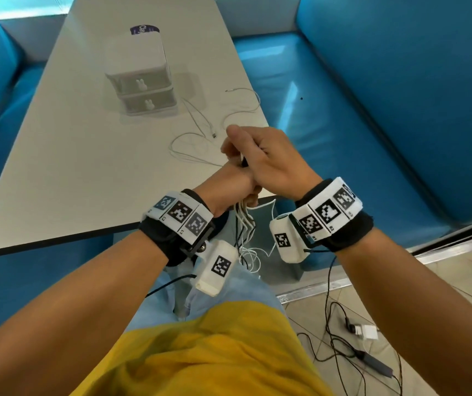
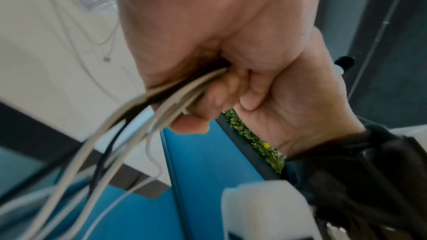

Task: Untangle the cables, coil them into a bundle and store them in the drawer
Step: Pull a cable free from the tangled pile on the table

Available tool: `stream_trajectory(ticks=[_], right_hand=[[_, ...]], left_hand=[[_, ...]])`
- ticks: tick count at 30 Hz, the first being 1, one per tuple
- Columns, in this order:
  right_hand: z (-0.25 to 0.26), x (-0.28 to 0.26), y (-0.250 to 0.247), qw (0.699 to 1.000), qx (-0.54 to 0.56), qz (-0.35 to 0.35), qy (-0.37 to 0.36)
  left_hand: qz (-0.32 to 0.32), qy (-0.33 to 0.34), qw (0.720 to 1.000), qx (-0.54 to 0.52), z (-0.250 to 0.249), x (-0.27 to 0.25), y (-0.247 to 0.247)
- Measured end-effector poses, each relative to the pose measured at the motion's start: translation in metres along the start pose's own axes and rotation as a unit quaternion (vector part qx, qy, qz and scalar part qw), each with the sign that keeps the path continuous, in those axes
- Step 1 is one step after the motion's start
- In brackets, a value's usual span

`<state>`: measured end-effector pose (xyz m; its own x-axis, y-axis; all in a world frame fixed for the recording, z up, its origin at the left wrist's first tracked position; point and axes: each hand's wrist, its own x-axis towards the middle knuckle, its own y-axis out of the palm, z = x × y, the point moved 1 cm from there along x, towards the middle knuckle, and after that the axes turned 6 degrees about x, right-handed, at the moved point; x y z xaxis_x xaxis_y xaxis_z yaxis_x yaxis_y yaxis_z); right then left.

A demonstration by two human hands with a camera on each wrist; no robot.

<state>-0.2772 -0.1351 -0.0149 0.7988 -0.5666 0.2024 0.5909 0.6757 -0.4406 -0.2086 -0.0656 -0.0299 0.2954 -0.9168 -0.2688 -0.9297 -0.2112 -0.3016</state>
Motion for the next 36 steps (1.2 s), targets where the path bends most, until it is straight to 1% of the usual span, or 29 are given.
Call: stream_trajectory(ticks=[1, 2, 3, 5, 6, 7, 8, 9, 10, 11, 12, 13, 16, 18, 19, 21, 22, 24, 25, 26, 28, 33, 34, 36], right_hand=[[-0.002, -0.002, -0.001, 0.999, 0.045, -0.004, -0.008], [-0.005, -0.005, -0.004, 0.993, 0.117, -0.012, -0.011], [-0.01, -0.007, -0.006, 0.98, 0.194, -0.028, -0.003], [-0.021, -0.011, -0.004, 0.941, 0.33, -0.043, 0.056], [-0.028, -0.015, 0.001, 0.923, 0.373, -0.023, 0.095], [-0.034, -0.02, 0.007, 0.915, 0.383, 0.002, 0.129], [-0.038, -0.024, 0.012, 0.924, 0.351, 0.019, 0.151], [-0.042, -0.028, 0.015, 0.941, 0.298, 0.022, 0.159], [-0.044, -0.031, 0.017, 0.954, 0.253, 0.01, 0.16], [-0.047, -0.033, 0.016, 0.96, 0.227, -0.013, 0.164], [-0.051, -0.036, 0.015, 0.958, 0.225, -0.033, 0.176], [-0.059, -0.039, 0.014, 0.954, 0.231, -0.038, 0.188], [-0.093, -0.057, 0.015, 0.95, 0.201, -0.012, 0.24], [-0.12, -0.074, 0.013, 0.942, 0.186, -0.012, 0.279], [-0.133, -0.08, 0.011, 0.942, 0.172, -0.008, 0.287], [-0.161, -0.091, 0.011, 0.957, 0.069, 0.007, 0.281], [-0.174, -0.097, 0.011, 0.958, 0.015, 0.007, 0.287], [-0.192, -0.11, 0.014, 0.945, -0.011, -0.025, 0.327], [-0.2, -0.115, 0.014, 0.944, -0.027, -0.037, 0.327], [-0.201, -0.115, 0.015, 0.946, -0.049, -0.045, 0.318], [-0.2, -0.11, 0.015, 0.948, -0.087, -0.035, 0.303], [-0.207, -0.104, 0.012, 0.941, -0.124, 0.025, 0.315], [-0.207, -0.102, 0.008, 0.939, -0.129, 0.025, 0.318], [-0.199, -0.091, -0.003, 0.943, -0.091, -0.017, 0.32]], left_hand=[[0.005, -0.004, 1.0, 0.013, -0.002, 0.0, -0.003], [0.007, -0.008, 1.0, 0.012, -0.004, 0.0, -0.006], [0.006, -0.011, 1.0, -0.013, -0.007, 0.0, -0.008], [-0.005, -0.009, 0.993, -0.117, -0.017, 0.002, -0.011], [-0.016, -0.007, 0.985, -0.173, -0.022, 0.003, -0.011], [-0.03, -0.007, 0.975, -0.219, -0.026, 0.006, -0.009], [-0.042, -0.005, 0.969, -0.245, -0.029, 0.008, -0.006], [-0.05, 0.0, 0.966, -0.255, -0.03, 0.009, -0.003], [-0.05, 0.005, 0.965, -0.257, -0.03, 0.01, 0.002], [-0.045, 0.008, 0.965, -0.26, -0.03, 0.01, 0.005], [-0.038, 0.009, 0.965, -0.26, -0.031, 0.009, 0.006], [-0.033, 0.011, 0.966, -0.255, -0.033, 0.008, 0.006], [-0.028, 0.033, 0.973, -0.225, -0.046, 0.008, -0.001], [-0.032, 0.045, 0.979, -0.196, -0.052, 0.008, -0.006], [-0.034, 0.046, 0.982, -0.178, -0.053, 0.008, -0.006], [-0.036, 0.053, 0.988, -0.139, -0.053, 0.007, -0.005], [-0.036, 0.06, 0.99, -0.122, -0.053, 0.008, -0.004], [-0.033, 0.07, 0.993, -0.086, -0.055, 0.009, -0.006], [-0.034, 0.074, 0.995, -0.06, -0.055, 0.01, -0.007], [-0.035, 0.08, 0.996, -0.032, -0.056, 0.01, -0.008], [-0.031, 0.092, 0.995, 0.006, -0.056, 0.011, -0.007], [-0.015, 0.095, 0.995, 0.007, -0.058, 0.012, 0.002], [-0.008, 0.094, 0.996, 0.008, -0.057, 0.011, 0.004], [0.008, 0.09, 0.996, 0.008, -0.051, 0.011, 0.008]])
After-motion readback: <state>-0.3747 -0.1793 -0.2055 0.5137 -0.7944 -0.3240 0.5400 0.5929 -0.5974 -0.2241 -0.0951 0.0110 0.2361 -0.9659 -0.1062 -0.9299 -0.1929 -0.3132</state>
